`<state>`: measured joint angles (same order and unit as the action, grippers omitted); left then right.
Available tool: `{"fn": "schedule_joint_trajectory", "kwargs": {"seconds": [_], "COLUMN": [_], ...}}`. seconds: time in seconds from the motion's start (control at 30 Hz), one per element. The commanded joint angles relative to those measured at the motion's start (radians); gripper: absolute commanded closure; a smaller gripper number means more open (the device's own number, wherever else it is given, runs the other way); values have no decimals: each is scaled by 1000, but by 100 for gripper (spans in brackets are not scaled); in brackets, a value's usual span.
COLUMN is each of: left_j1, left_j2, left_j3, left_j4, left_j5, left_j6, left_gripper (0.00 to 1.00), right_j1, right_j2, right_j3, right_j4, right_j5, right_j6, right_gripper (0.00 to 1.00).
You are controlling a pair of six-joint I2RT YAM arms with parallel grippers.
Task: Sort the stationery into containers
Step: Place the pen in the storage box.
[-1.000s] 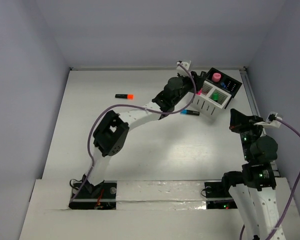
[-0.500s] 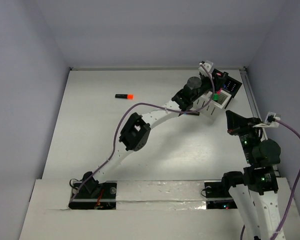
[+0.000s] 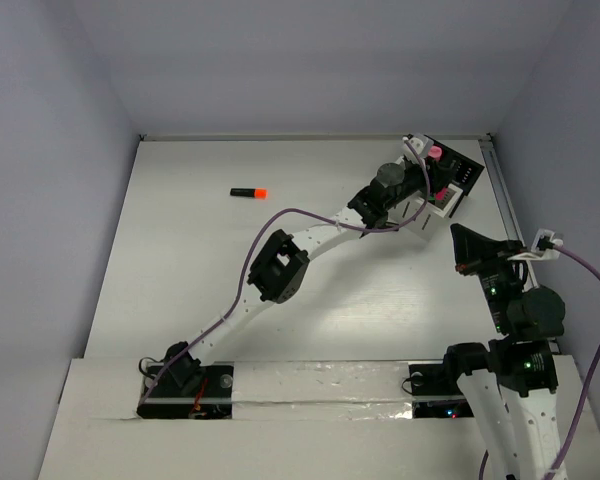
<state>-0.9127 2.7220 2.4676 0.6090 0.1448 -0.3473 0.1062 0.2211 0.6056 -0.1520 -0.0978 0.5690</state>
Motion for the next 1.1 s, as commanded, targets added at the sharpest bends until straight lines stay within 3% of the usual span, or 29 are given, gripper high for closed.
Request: {"fn": "schedule_joint_trajectory", "kwargs": {"seconds": [0.0,0.27,0.33,0.57,0.93,1.07], "left_j1": [-2,8,8,8,8,29], "left_j2": [2,19,13,-16,-59,-194], "left_j3": [59,60,51,4,-61,-166], "left_j4": [90,104,104,117,132,103], "left_j5": [29,33,36,41,38,-29], "left_j6": [-27,-47,-50,-42,-42,-2], "left_gripper": [100,99,87,70,64,61], "right_j1": [9,9,9,9,9,9], "right_j2": [-23,-19,-9,-11,-8,-5], "right_j3": [3,-3,-4,0,10,2], "right_j4": [3,3,5,-3,-18,-18], "right_j5": [-10,-13,-14,6,20,14], "right_j6": [-1,-11,-12,-32,-47,-58], "right_gripper": [100,100,100,98,96,96]}}
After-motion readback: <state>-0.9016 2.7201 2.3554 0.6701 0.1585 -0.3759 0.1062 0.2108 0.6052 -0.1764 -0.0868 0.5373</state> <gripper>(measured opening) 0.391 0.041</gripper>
